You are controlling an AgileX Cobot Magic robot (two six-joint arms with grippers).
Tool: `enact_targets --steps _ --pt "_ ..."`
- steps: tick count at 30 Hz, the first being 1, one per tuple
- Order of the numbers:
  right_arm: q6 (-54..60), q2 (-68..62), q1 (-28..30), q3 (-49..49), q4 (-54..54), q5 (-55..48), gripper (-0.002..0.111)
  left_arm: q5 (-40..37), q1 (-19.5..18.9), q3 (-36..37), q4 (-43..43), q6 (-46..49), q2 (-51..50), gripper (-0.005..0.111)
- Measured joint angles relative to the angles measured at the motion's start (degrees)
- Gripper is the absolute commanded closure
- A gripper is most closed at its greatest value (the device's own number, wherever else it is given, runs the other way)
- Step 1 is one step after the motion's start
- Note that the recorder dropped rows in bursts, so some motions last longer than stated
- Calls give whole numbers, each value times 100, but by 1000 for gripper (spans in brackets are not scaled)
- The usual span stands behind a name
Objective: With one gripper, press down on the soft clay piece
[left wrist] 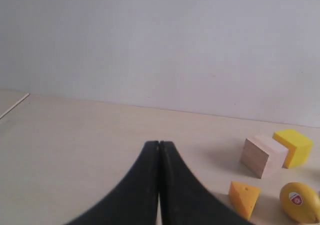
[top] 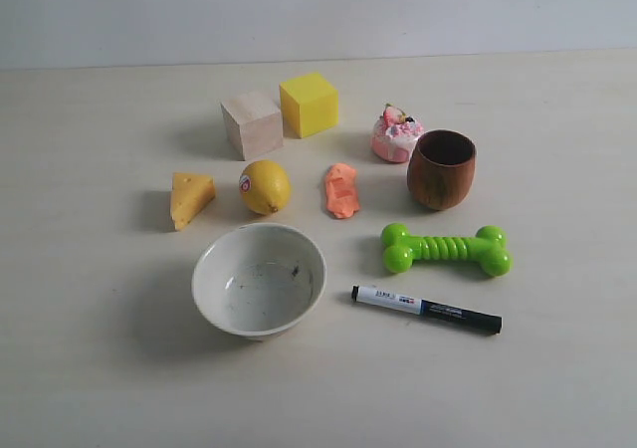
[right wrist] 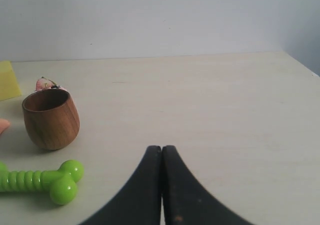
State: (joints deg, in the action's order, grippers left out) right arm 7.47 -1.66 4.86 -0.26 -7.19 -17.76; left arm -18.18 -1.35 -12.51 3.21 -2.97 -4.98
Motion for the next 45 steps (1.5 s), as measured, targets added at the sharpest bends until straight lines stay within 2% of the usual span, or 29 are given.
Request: enact_targets --steps 7,12,17,20,45 --pt "0 0 0 0 0 0 108 879 61 1199 26 -23 439 107" --pt "0 0 0 0 0 0 108 725 153 1237 36 -23 463 107" --pt "0 0 0 0 0 0 108 -89 236 1237 36 87 463 107" --pt "0 0 0 0 0 0 108 -245 236 1239 36 87 463 107" --pt "0 0 0 0 0 0 108 -279 236 1249 25 144 463 107"
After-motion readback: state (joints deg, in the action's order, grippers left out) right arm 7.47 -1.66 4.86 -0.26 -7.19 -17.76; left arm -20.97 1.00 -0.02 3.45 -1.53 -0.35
